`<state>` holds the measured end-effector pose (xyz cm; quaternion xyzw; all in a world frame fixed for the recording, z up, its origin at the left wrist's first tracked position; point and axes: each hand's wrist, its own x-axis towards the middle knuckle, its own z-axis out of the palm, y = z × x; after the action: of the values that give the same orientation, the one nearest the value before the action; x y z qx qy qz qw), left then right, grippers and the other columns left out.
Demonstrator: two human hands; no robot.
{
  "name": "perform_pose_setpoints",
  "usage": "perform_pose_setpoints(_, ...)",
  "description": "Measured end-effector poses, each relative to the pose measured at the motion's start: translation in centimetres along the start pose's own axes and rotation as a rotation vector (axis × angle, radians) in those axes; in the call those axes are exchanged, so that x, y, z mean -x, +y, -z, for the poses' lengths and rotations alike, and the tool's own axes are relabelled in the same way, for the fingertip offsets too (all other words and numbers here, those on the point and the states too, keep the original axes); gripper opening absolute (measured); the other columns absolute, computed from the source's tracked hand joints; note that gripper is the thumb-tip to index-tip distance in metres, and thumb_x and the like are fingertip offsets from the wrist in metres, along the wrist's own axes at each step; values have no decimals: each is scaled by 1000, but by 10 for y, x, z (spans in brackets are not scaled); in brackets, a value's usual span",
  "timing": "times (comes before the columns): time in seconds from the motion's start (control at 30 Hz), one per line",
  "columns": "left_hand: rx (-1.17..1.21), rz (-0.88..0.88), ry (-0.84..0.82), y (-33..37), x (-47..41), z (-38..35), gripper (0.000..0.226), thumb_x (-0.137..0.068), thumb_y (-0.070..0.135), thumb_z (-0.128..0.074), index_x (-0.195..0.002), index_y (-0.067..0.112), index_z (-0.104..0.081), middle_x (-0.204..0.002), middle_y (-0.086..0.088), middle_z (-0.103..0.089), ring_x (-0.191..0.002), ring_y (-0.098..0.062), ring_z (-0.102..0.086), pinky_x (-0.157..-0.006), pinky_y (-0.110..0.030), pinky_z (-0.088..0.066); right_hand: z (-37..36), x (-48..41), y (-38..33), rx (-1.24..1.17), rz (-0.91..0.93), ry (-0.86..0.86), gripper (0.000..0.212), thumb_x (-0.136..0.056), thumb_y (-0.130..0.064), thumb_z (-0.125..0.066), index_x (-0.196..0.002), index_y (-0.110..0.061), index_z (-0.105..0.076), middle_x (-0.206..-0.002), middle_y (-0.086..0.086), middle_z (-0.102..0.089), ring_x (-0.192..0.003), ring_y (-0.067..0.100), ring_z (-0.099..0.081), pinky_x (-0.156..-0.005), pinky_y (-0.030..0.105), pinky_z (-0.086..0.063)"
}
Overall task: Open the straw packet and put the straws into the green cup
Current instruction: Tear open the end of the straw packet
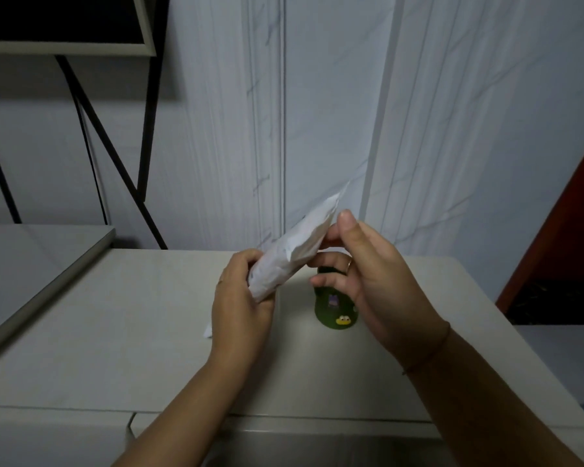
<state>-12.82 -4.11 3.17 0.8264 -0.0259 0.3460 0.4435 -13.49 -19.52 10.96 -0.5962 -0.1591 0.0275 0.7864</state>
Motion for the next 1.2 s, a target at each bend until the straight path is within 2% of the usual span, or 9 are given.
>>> perform_pose_setpoints(0.1, -2, -11, -1, -5, 1, -5, 37, -81, -1, -66, -108, 20, -51, -99, -1, -60, -89, -21, -59, -75, -35, -53, -2, -3, -7, 34, -34, 49, 44, -75, -55, -58, -87, -13, -65, -79, 2, -65, -74, 17, -64, -59, 28, -53)
perform_pose_setpoints(0.2, -26, -5, 10, -9, 0, -7, 38, -79, -3, -66, -111, 13, -54, -100, -2, -60, -91, -24, -58, -78, -44, -52, -4, -5, -9, 58, -85, 87, 32, -87, -36, -58, -94, -5, -64, -75, 3, -62, -68, 16, -61, -56, 27, -52)
perform_pose_setpoints(0.3, -54, 12, 9, -11, -1, -6, 40, -76, -8, -65, -111, 10, -56, -101, -3, -61, -92, -25, -58, -80, -48, -51, -3, -8, -13, 27, -109, 110, 16, -90, -18, -55, -81, -7, -63, -66, 3, -59, -56, 14, -58, -51, 26, -51)
perform_pose_setpoints(0.5, -83, 75, -79, -9, -7, 1, 38, -80, 1, -67, -115, 10, -55, -104, -3, -60, -93, -21, -58, -82, -44, -52, 0, -14, -16, 71, -66, 108, 25, -90, -7, -53, -66, -8, -59, -53, 0, -56, -45, 9, -51, -43, 17, -43)
perform_pose_setpoints(0.73, 61, 1, -222, 18, -9, 19, 52, -76, 21, -77, -117, 35, -48, -114, 11, -58, -105, -9, -56, -88, -28, -50, -1, -19, -11, 115, -42, 122, 26, -88, -9, -55, -63, -12, -60, -53, 0, -56, -48, 9, -51, -48, 18, -41)
perform_pose_setpoints(0.8, 116, -29, -259, 30, -9, 26, 57, -71, 34, -79, -117, 42, -46, -116, 16, -56, -107, -1, -53, -87, -15, -47, -2, -18, -11, 136, -33, 109, 25, -88, -10, -55, -63, -12, -60, -53, 0, -57, -48, 8, -51, -51, 20, -41)
perform_pose_setpoints(0.9, 224, -46, -306, 51, -10, 34, 63, -66, 57, -69, -123, 42, -47, -120, 23, -54, -110, 9, -49, -87, -4, -40, -5, -17, -14, 191, -10, 87, 26, -88, -12, -55, -63, -13, -61, -53, 1, -57, -49, 8, -51, -55, 23, -41)
perform_pose_setpoints(1.03, 333, -10, -318, 72, -12, 33, 61, -75, 66, -51, -129, 39, -48, -127, 24, -54, -116, 14, -47, -88, 0, -37, -11, -19, -21, 193, 26, 43, 31, -86, -13, -55, -57, -20, -64, -58, 3, -57, -59, 14, -52, -65, 32, -44)
perform_pose_setpoints(1.2, 419, 26, -235, 85, -5, 26, 56, -84, 63, -36, -129, 36, -54, -127, 20, -60, -121, 4, -51, -101, -20, -43, -17, -18, -14, 34, 30, -71, 21, -89, -14, -52, -71, -15, -62, -75, 13, -54, -76, 24, -52, -77, 37, -48)
